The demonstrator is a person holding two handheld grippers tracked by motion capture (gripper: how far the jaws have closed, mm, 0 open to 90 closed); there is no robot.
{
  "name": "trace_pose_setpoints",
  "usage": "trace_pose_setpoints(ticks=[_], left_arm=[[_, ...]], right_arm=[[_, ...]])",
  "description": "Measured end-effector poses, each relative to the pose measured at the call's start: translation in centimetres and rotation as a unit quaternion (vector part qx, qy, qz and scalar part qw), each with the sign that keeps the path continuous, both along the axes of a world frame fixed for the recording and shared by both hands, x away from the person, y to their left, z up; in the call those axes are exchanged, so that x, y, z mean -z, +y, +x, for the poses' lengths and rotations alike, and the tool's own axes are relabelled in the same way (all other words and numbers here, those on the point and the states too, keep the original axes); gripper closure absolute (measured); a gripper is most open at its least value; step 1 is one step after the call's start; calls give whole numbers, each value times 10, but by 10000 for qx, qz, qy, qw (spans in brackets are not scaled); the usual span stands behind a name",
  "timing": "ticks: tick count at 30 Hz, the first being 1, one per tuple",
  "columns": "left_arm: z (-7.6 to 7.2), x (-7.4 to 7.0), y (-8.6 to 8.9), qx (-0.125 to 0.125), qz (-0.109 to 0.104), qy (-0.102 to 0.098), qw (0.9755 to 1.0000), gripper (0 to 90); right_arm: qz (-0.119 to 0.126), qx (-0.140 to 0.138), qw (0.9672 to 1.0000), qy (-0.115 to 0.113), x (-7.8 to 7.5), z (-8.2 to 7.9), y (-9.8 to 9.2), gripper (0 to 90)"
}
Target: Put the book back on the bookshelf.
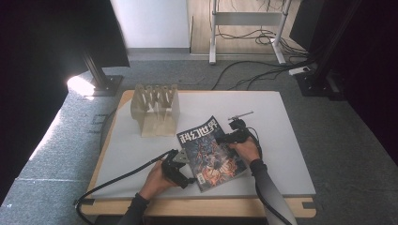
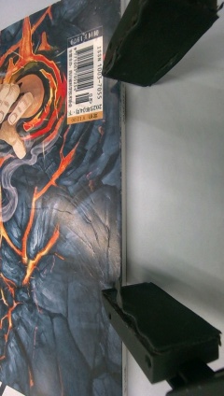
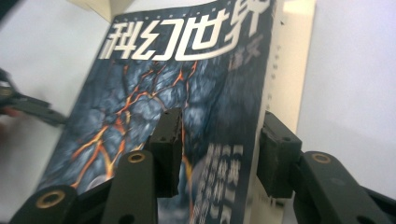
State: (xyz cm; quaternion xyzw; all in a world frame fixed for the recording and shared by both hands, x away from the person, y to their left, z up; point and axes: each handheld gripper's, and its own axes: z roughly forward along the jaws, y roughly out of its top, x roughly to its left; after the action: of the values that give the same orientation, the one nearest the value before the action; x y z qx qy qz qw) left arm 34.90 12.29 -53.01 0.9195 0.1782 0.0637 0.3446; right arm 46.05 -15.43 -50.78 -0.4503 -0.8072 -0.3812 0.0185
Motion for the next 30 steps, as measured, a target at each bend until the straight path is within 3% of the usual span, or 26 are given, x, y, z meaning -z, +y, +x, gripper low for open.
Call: trace_pose_setpoints(ticks=[2, 3, 6, 8, 10, 15, 22, 24, 30], left_arm=[[0, 0, 0, 1, 1, 0, 10000, 0], [0, 0, 0, 0, 0, 3, 10000, 0], [0, 0, 0, -15, -19, 14, 10000, 0], [0, 0, 0, -4, 11, 16, 10000, 0], [0, 0, 0, -15, 9, 24, 10000, 0], [0, -1, 1, -100, -55, 98, 9999, 0], [7, -5, 10, -409, -397, 610, 9965, 0], [9, -6, 15, -641, -364, 588, 9955, 0], [16, -9, 19, -703, -584, 728, 9931, 0]], right_arm=[[-101, -38, 9999, -35, -1, 2, 3, 582], [-324, -123, 9992, -179, -4, 4, 5, 668], [-218, -276, 9991, -228, -13, 0, 3, 766], [-292, -449, 9981, -307, -21, -5, 4, 802], [-327, -496, 9976, -343, -25, -8, 5, 808], [-519, -692, 9939, -682, -49, -24, 15, 816], [-514, -798, 9903, -1017, -73, -40, 22, 818], [-481, -794, 9897, -1092, -80, -44, 22, 818], [-413, -812, 9881, -1238, -92, -53, 21, 818]])
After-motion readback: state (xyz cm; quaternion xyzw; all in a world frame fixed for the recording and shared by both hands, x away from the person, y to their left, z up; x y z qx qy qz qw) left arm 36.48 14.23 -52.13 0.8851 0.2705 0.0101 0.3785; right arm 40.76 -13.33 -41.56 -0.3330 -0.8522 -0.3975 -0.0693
